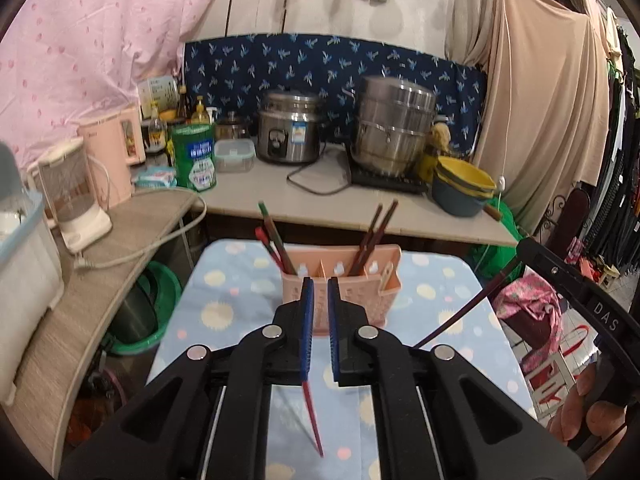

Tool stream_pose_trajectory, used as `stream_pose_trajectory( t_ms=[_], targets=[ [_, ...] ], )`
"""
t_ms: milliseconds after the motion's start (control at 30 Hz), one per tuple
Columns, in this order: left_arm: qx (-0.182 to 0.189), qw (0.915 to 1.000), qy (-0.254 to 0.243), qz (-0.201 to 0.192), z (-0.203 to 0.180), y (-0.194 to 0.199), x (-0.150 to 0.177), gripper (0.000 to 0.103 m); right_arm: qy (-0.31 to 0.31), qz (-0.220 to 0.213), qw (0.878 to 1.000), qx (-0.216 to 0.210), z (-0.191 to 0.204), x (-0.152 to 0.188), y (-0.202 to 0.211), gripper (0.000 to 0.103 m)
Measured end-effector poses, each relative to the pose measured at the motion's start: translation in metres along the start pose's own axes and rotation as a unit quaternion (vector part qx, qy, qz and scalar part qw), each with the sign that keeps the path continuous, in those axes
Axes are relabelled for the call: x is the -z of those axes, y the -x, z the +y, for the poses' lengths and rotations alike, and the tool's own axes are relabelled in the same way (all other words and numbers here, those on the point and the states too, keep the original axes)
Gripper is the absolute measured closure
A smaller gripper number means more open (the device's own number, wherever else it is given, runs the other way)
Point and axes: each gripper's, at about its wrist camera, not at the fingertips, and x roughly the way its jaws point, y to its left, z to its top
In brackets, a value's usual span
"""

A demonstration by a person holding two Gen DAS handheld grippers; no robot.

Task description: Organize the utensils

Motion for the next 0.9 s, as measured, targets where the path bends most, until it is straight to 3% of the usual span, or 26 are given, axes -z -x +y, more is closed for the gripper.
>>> stream_pose_trajectory(
  t_ms=[200,467,567,633,667,900],
  targets=[
    [-0.001,1.0,0.005,-0.003,0.01,-0.009,-0.021,0.1,-0.001,-0.006,1.0,0.001,-0.001,-0.013,-0.012,0.096],
    [-0.006,0.9968,0.031,0.073,0.039,-0.044,0.033,0.098,0.014,0.015,1.0,0.017,-0.002,0.019,-0.006,0.096],
    [-0.005,0.993,0.041,0.11,0.047,-0.06,0.062,0.088,0.014,0.022,0.999,0.022,-0.004,0.031,-0.001,0.096],
    [-0.015,0.9909,0.044,0.126,0.052,-0.07,0.081,0.065,0.013,0.027,0.999,0.027,-0.006,0.038,0.001,0.096],
    [-0.019,0.9902,0.045,0.131,0.055,-0.074,0.088,0.062,0.013,0.029,0.999,0.028,-0.006,0.041,0.002,0.096],
    [-0.045,0.9797,0.067,0.183,0.078,-0.125,0.117,0.055,0.01,0.038,0.999,0.036,-0.014,0.051,-0.003,0.096]
  ],
)
